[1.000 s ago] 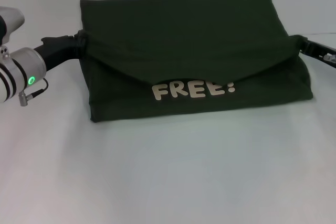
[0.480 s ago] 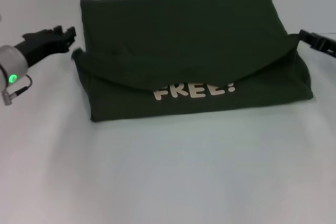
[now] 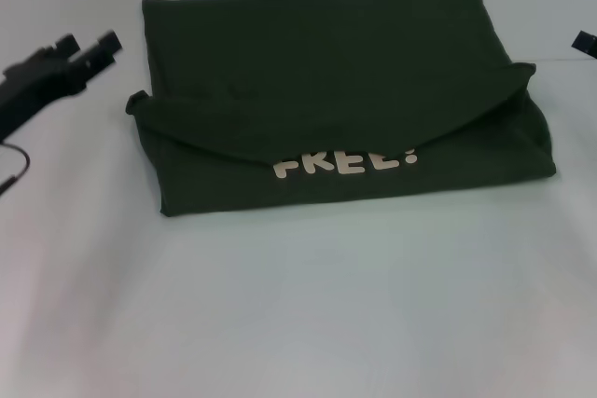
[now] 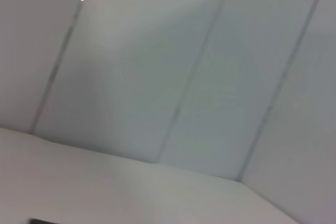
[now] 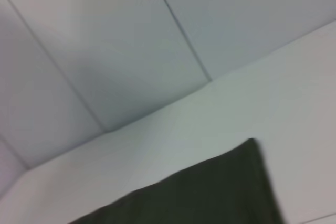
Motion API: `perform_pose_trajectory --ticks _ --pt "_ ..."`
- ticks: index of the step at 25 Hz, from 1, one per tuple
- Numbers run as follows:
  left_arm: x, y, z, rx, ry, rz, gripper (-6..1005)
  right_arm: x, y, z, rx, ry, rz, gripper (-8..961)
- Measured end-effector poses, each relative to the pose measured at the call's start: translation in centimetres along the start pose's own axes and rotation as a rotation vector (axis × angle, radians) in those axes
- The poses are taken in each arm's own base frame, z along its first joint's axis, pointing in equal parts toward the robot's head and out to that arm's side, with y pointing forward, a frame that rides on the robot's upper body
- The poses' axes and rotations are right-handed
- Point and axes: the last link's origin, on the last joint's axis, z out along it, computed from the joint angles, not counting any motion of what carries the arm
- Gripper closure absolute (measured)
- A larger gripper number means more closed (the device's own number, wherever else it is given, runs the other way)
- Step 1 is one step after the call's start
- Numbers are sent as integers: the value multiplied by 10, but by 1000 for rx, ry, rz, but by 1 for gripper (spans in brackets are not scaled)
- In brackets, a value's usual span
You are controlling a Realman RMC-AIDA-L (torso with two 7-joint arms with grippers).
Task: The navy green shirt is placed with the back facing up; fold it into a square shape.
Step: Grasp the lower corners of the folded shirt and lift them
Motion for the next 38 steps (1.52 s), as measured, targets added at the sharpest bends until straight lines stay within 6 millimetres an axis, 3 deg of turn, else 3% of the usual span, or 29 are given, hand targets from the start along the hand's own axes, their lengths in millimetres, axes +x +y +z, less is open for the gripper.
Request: perform_pose_trajectory --ticks 5,12,21,38 --pt "-17 11 -17 -75 -53 14 289 10 1 -23 -104 54 40 167" --pt "-43 14 -29 -106 -205 78 170 30 11 -44 -228 106 79 174" --pt "-81 16 -28 -100 -391 199 170 38 18 -39 -244 101 112 175" --pt "-95 21 -5 -78 -481 289 169 38 21 -33 -235 82 136 174"
